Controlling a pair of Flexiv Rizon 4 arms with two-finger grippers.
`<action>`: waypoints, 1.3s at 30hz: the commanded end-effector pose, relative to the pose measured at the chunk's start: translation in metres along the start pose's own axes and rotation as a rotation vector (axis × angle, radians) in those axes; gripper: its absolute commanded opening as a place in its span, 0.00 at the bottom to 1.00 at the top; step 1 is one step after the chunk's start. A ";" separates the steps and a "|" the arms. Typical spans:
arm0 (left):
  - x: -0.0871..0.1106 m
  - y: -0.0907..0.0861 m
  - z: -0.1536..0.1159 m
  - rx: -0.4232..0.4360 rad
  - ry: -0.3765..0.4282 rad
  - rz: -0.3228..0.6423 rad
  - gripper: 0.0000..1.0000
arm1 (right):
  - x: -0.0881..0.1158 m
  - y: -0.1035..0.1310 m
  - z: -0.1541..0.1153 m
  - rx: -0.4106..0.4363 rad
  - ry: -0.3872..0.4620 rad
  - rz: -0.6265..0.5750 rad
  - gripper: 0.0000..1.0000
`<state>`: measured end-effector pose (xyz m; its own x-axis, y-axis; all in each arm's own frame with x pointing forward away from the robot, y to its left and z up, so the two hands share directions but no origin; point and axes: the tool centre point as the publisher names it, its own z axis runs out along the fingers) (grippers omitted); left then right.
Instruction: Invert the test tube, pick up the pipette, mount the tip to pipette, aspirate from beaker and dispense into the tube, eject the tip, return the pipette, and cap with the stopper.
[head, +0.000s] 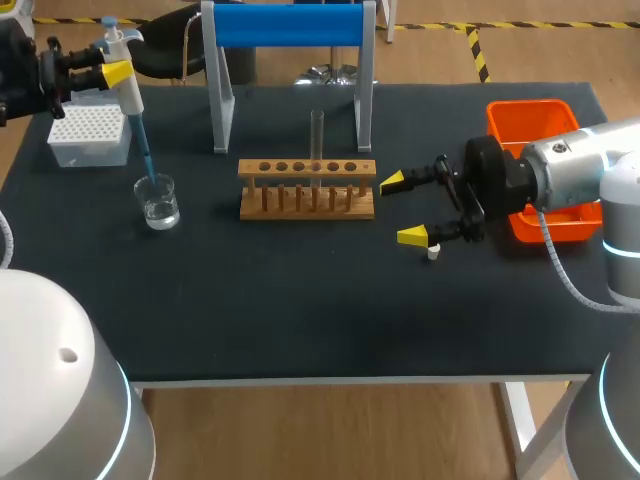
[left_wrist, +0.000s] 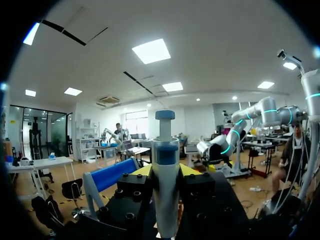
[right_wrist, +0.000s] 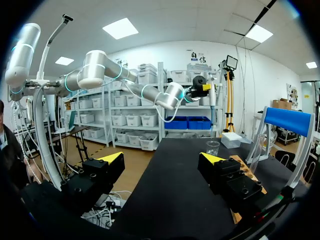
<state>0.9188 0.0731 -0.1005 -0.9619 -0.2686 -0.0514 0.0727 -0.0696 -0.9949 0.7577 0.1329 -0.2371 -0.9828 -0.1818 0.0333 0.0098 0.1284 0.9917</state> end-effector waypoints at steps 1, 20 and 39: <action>-0.001 0.000 -0.001 0.001 0.004 0.001 0.00 | 0.001 0.001 -0.001 0.002 -0.001 0.000 1.00; -0.001 0.000 -0.001 0.001 0.004 0.001 0.00 | -0.008 0.024 0.076 0.226 -0.189 -0.038 1.00; -0.001 0.000 -0.001 0.001 0.004 0.001 0.00 | -0.040 0.023 0.196 0.393 -0.304 0.010 1.00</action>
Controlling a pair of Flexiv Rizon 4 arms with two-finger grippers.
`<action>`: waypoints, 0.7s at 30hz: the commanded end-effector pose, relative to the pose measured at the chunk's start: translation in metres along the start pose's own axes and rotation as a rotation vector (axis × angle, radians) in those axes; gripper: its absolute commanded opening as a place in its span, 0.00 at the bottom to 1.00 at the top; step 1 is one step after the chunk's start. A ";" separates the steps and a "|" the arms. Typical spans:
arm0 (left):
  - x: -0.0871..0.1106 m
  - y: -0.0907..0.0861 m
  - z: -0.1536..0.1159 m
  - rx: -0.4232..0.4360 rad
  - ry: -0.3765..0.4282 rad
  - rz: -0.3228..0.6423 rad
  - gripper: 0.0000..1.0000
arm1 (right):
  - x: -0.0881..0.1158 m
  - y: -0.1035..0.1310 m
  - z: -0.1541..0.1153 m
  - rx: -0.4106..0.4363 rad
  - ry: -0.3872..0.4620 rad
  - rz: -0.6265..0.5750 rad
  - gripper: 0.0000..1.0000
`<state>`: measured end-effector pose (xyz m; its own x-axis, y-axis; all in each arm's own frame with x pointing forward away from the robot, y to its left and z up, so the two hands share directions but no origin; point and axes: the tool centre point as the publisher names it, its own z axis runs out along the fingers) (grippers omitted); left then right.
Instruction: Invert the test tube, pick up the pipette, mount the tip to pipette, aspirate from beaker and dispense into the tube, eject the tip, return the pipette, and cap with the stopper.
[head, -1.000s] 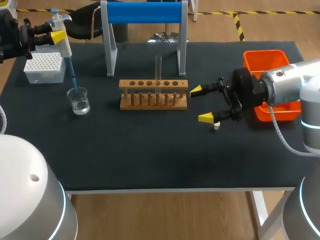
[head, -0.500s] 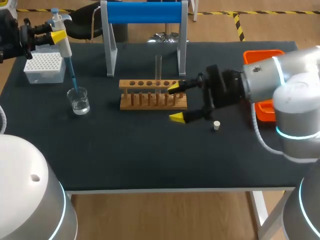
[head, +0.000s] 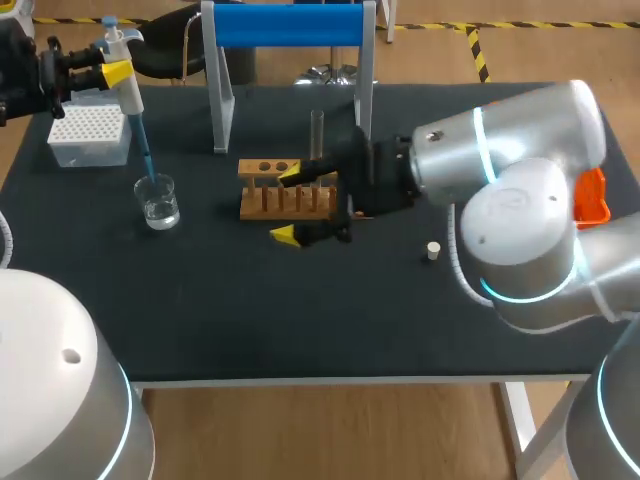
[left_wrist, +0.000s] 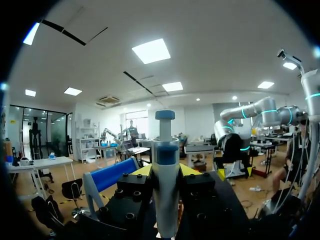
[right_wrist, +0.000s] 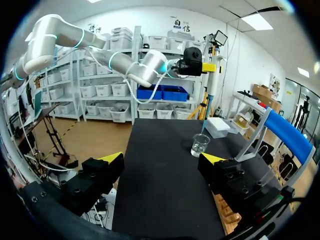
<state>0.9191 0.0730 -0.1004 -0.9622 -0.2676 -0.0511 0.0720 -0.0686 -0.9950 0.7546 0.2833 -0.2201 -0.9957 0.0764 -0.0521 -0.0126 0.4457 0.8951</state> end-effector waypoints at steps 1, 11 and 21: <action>0.000 0.000 -0.001 0.002 0.003 0.001 0.00 | -0.003 0.006 0.060 0.052 -0.032 0.018 1.00; 0.000 0.000 -0.001 0.002 0.003 0.001 0.00 | -0.017 0.003 0.089 0.072 -0.130 0.034 1.00; 0.000 0.000 -0.001 0.002 0.003 0.001 0.00 | -0.030 -0.004 0.112 0.070 -0.184 0.034 1.00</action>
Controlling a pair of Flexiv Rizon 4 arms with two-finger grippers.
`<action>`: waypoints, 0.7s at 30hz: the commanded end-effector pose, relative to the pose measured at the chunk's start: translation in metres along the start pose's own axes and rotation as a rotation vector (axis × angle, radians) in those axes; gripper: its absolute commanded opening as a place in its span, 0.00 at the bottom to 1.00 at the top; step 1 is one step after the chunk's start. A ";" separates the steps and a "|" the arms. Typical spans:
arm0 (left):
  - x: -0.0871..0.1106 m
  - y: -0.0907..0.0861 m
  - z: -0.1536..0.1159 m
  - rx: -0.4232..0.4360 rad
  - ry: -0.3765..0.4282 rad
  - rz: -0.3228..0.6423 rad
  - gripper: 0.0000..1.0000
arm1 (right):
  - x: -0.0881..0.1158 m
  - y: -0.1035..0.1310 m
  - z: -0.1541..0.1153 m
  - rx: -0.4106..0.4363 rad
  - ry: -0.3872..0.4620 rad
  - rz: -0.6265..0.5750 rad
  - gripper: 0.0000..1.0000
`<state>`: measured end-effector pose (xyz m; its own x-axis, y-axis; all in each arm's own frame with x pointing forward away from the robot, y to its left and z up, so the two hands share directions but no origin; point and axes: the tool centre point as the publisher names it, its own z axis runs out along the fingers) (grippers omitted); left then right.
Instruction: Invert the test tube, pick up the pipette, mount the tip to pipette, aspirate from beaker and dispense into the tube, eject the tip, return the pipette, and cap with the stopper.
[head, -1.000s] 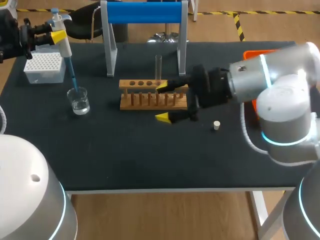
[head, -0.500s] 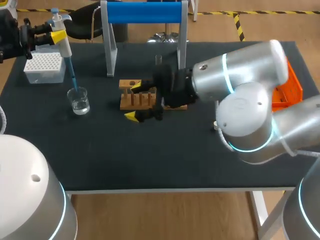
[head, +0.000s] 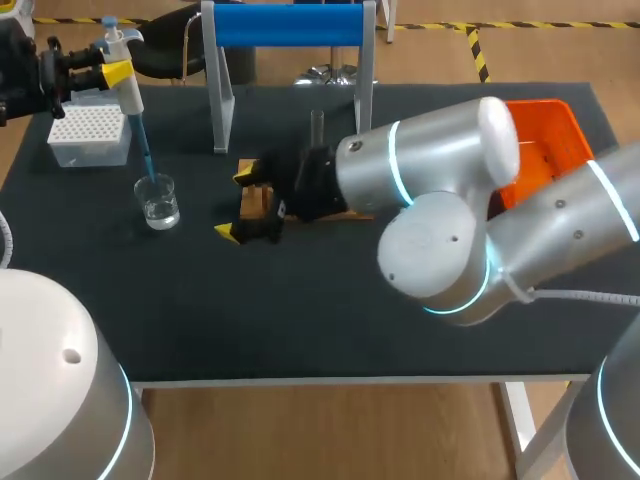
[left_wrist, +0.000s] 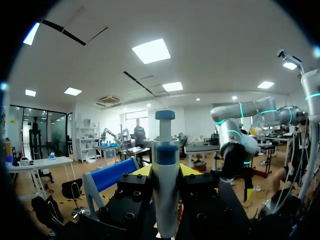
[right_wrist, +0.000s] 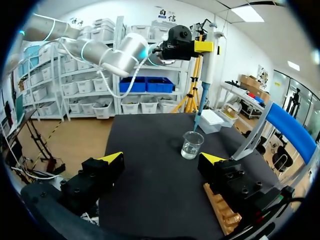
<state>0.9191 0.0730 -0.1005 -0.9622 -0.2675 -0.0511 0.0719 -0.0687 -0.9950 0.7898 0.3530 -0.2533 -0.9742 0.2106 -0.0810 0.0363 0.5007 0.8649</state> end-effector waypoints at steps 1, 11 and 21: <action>0.000 0.000 -0.001 0.002 0.003 0.001 0.00 | 0.002 -0.004 0.034 -0.001 -0.055 0.000 1.00; 0.000 0.000 -0.001 0.002 0.003 0.001 0.00 | -0.003 -0.012 0.044 0.007 -0.080 0.005 1.00; 0.000 0.000 -0.001 0.002 0.003 0.001 0.00 | -0.003 -0.012 0.044 0.007 -0.081 0.005 1.00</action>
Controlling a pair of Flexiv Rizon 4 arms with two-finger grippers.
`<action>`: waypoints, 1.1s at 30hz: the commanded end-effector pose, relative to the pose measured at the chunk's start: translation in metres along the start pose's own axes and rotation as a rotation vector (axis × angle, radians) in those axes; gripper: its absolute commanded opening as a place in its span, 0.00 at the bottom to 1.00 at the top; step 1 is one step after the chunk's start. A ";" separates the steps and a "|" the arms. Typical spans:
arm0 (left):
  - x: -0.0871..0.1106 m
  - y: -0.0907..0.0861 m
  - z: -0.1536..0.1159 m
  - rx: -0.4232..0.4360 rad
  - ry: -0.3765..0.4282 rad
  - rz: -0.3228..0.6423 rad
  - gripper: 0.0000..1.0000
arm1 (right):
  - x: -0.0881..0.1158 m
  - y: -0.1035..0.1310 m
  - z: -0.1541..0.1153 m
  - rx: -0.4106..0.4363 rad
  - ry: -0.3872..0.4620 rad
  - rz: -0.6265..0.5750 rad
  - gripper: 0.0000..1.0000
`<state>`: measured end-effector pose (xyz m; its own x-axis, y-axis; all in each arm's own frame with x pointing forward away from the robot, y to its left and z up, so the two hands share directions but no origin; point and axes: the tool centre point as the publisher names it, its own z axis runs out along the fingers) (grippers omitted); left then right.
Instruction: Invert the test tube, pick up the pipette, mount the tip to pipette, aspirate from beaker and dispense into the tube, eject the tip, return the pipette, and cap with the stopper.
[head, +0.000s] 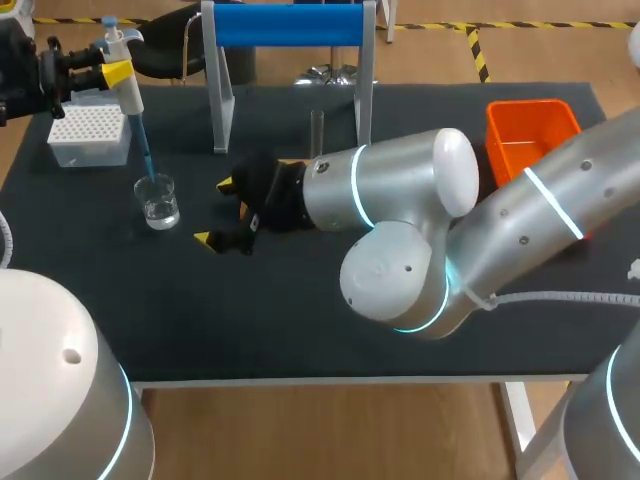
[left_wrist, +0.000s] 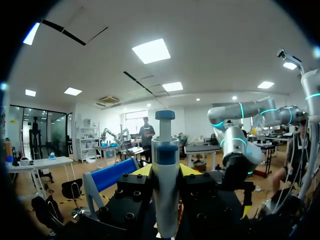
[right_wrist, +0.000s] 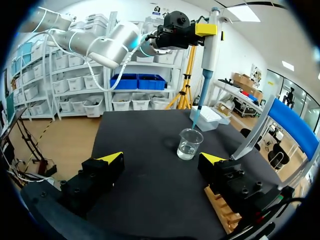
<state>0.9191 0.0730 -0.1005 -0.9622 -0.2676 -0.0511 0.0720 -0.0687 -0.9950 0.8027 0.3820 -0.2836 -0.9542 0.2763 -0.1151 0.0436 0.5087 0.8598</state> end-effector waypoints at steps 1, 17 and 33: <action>0.000 0.000 -0.001 0.002 0.003 0.001 0.00 | 0.002 -0.001 0.002 -0.004 -0.005 0.000 1.00; 0.000 0.000 -0.001 0.002 0.003 0.001 0.00 | 0.002 -0.001 0.002 -0.004 -0.005 0.000 1.00; -0.009 0.007 -0.007 0.003 -0.003 0.014 0.00 | 0.002 -0.001 0.002 -0.004 -0.005 0.000 1.00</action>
<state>0.9224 0.0783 -0.1044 -0.9579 -0.2802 -0.0624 0.0834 -0.0637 -0.9945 0.8017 0.3838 -0.2867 -0.9526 0.2809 -0.1171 0.0420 0.5024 0.8636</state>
